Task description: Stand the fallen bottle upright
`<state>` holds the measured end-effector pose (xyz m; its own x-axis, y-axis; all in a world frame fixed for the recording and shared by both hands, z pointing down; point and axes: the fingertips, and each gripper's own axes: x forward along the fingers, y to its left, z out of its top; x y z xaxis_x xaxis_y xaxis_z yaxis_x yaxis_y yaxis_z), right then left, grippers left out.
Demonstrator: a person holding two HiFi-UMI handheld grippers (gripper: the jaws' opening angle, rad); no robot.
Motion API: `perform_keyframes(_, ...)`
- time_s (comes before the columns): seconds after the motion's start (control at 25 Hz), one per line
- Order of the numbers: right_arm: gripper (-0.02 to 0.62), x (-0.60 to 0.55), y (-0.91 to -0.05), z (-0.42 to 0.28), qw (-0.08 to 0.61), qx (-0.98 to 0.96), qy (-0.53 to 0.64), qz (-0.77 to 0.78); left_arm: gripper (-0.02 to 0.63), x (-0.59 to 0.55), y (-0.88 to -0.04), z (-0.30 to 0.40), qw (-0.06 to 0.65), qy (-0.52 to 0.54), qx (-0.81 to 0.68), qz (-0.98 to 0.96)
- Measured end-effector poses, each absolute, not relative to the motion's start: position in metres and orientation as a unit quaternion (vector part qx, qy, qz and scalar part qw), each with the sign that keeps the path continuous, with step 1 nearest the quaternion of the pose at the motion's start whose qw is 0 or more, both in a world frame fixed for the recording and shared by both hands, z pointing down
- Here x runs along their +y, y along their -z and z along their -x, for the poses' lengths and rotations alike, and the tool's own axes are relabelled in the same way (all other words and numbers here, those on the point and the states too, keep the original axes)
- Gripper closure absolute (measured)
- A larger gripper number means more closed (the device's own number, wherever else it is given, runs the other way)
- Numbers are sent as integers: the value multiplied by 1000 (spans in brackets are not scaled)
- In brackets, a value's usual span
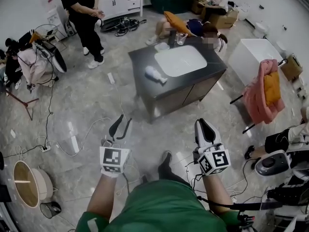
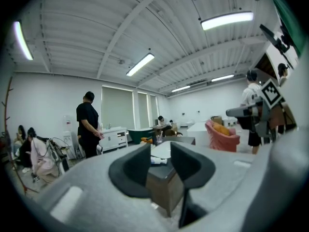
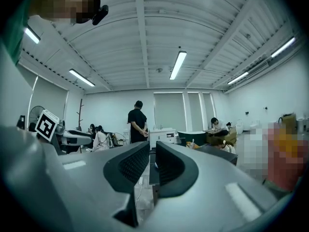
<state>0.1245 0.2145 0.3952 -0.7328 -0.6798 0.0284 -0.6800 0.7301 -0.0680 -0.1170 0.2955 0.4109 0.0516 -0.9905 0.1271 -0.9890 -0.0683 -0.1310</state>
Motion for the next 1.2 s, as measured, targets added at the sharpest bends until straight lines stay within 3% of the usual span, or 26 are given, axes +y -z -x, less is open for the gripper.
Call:
perform_keyframes(0.6, 555, 10, -400, -131, -20, -941, -78, -329, 479, 113, -427, 91, 13, 202, 671, 713)
perform_keyframes(1.2, 555, -77, -415, -126, -18, -942, -105, -318, 466, 21, -490, 78, 7, 316, 585, 747)
